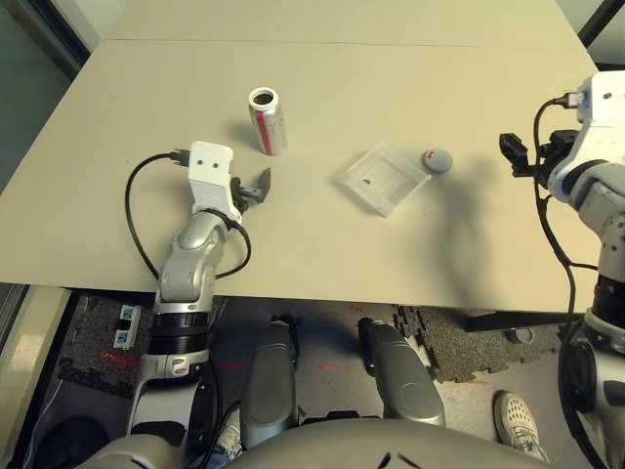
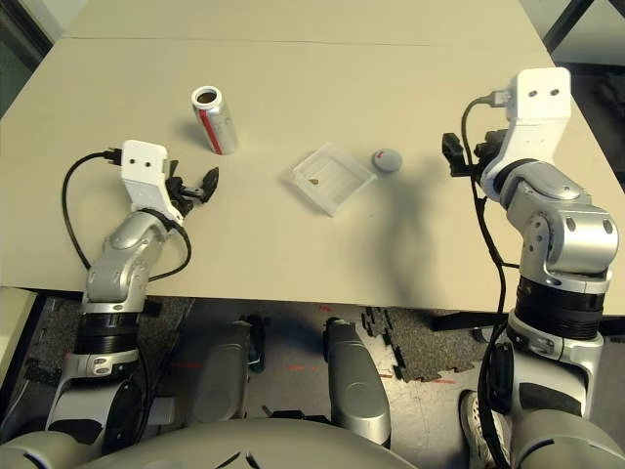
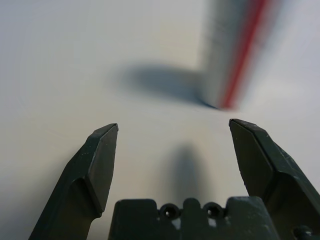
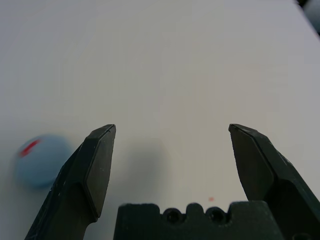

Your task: Pour the medicine from the bottle into the box.

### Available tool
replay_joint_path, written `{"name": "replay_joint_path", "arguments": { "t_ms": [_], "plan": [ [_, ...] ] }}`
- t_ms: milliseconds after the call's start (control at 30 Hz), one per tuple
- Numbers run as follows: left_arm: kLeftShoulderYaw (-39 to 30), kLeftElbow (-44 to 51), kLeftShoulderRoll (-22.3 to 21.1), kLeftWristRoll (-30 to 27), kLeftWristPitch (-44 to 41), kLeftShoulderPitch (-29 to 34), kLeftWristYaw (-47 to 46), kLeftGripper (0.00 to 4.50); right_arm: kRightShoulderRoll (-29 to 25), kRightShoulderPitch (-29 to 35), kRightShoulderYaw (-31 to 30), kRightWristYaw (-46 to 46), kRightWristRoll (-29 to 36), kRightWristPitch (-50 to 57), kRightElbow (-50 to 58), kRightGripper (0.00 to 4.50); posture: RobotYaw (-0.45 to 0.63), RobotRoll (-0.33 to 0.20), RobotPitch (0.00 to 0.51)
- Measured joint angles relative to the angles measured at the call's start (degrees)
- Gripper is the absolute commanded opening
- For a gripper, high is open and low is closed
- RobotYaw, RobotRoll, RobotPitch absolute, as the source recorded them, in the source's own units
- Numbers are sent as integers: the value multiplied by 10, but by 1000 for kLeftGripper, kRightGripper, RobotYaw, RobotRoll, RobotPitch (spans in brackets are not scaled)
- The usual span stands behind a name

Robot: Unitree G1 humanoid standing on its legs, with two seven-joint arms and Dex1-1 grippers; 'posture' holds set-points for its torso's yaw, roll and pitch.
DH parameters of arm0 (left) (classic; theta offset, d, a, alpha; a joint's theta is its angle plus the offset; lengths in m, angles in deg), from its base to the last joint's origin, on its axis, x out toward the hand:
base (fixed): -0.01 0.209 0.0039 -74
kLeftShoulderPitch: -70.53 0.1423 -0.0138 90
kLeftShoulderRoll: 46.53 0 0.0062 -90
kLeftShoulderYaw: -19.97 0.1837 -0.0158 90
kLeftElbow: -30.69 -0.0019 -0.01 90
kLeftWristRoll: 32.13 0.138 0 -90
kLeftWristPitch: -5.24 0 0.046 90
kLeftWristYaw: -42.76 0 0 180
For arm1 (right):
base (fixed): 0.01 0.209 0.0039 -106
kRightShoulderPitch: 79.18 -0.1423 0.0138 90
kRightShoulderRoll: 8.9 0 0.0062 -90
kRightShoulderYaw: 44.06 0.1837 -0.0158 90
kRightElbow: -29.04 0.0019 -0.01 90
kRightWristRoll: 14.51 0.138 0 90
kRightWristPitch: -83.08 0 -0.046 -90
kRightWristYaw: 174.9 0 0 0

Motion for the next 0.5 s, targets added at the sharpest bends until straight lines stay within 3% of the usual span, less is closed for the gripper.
{"name": "replay_joint_path", "arguments": {
  "t_ms": [133,267,400,500],
  "plan": [
    [-75,-135,-73,-3,78,-90,-17,4464,1,-31,18,-30,-22,-106,-79,4500,107,0,245],
    [-108,-287,-125,-3,152,-179,-35,4464,-8,-56,38,-57,-35,-198,-161,4500,116,0,242],
    [-122,-433,-168,-3,215,-219,-40,4464,-17,-46,56,-76,-43,-263,-229,4500,99,0,228],
    [-123,-510,-173,-3,248,-228,-42,4464,-19,-18,62,-82,-47,-290,-256,4500,77,0,222]
  ]
}}
